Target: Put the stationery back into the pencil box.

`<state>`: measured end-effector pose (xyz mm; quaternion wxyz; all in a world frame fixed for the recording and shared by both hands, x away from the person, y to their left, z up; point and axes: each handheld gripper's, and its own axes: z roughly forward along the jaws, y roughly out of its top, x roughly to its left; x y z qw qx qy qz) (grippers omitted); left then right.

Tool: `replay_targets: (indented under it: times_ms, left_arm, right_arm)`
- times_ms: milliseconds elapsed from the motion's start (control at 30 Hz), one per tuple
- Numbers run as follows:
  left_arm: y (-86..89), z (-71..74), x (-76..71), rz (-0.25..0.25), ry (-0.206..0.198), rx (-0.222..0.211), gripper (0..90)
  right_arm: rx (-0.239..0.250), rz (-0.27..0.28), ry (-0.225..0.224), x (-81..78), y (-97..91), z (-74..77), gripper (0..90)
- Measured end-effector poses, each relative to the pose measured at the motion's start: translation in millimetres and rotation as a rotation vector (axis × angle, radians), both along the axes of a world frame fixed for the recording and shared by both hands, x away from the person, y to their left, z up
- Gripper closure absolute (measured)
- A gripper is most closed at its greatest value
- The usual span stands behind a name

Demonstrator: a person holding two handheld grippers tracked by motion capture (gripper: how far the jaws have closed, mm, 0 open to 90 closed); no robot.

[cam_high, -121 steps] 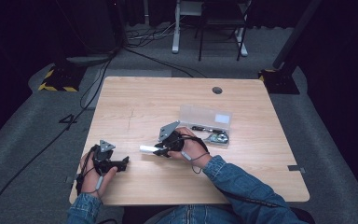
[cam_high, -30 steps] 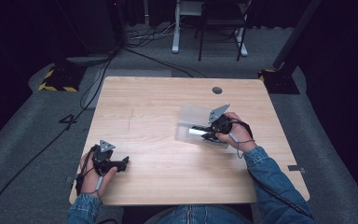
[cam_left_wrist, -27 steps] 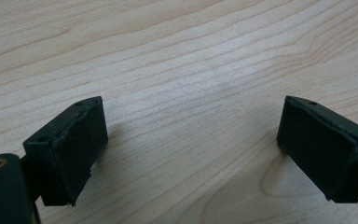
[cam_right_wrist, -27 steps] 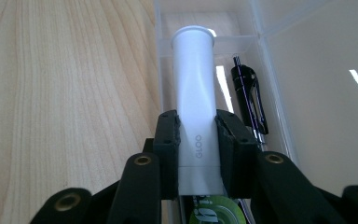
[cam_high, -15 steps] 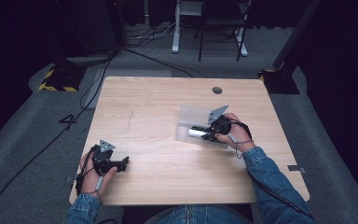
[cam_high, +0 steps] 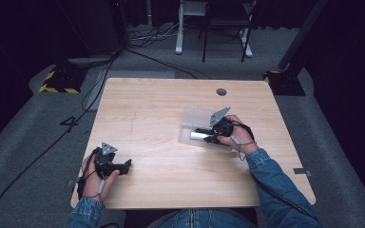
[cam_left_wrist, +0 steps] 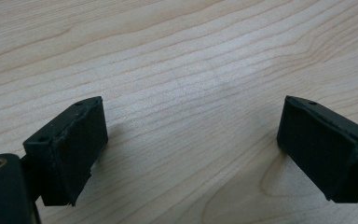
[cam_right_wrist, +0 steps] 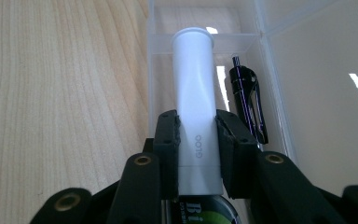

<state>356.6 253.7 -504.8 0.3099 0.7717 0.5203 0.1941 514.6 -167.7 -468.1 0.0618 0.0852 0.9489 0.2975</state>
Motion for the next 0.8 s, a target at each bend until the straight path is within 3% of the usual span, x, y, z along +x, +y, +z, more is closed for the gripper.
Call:
replay_targets:
  times_ms: [400,567,800]
  left_arm:
    - [-0.2,-0.1,-0.1,0.003,0.000,-0.002,8.7]
    - [0.0,0.0,0.0,-0.001,0.000,0.000,8.7]
    - [0.0,0.0,0.0,0.000,0.000,0.000,8.7]
  right_arm:
    - [0.010,0.004,-0.013,2.6,0.3,-1.4,70.8]
    - [0.011,-0.012,-0.050,3.6,0.0,-0.9,62.5]
    - [0.009,-0.018,-0.075,4.9,-2.3,-0.5,61.4]
